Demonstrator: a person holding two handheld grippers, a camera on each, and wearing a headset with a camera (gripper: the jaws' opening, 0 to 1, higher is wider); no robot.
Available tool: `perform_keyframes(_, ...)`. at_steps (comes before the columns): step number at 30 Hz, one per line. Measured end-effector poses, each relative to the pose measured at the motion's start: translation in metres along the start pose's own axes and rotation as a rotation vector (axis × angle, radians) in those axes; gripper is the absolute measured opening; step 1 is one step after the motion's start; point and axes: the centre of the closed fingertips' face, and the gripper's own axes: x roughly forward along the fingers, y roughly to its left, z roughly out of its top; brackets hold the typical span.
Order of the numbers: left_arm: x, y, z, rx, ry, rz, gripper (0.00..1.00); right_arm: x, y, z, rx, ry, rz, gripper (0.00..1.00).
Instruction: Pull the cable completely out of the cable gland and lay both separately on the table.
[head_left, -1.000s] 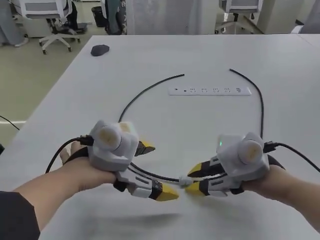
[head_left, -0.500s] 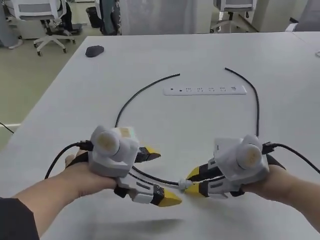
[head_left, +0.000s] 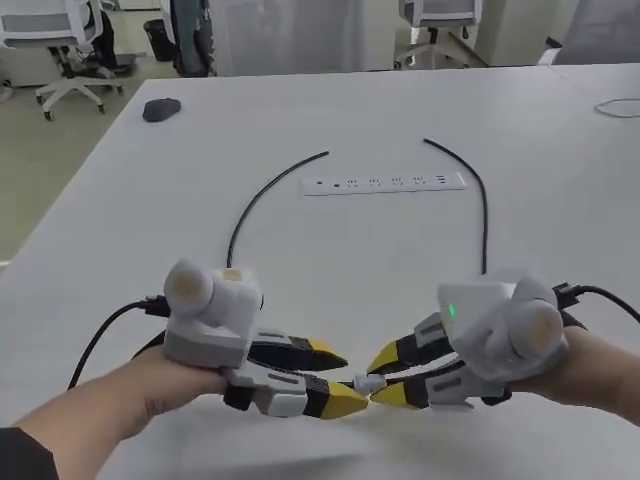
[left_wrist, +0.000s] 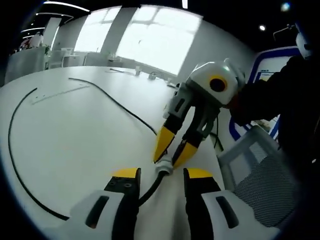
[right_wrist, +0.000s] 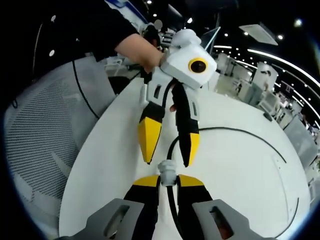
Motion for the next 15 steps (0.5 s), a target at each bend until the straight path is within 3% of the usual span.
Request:
perform_keyframes(1, 0.000, -0.003, 0.003, 0.048, -0.019, -0.011, 0.34, -0.001, 0.000, 0.003, -0.006, -0.013, -0.008, 0.07)
perform_keyframes(2, 0.000, -0.002, -0.002, 0.011, 0.001, -0.002, 0.33, -0.002, 0.000, 0.005, -0.002, -0.019, -0.008, 0.07)
perform_keyframes(4, 0.002, -0.004, 0.000, -0.024, -0.016, -0.023, 0.30, -0.003, 0.001, 0.010, -0.026, -0.027, -0.010, 0.07)
perform_keyframes(8, 0.000, -0.008, 0.004, -0.022, -0.036, -0.033, 0.22, -0.004, 0.003, 0.013, -0.048, -0.022, -0.004, 0.07)
perform_keyframes(15, -0.002, -0.012, 0.002, -0.024, -0.027, -0.053, 0.20, -0.006, 0.006, 0.016, -0.057, -0.028, -0.001, 0.07)
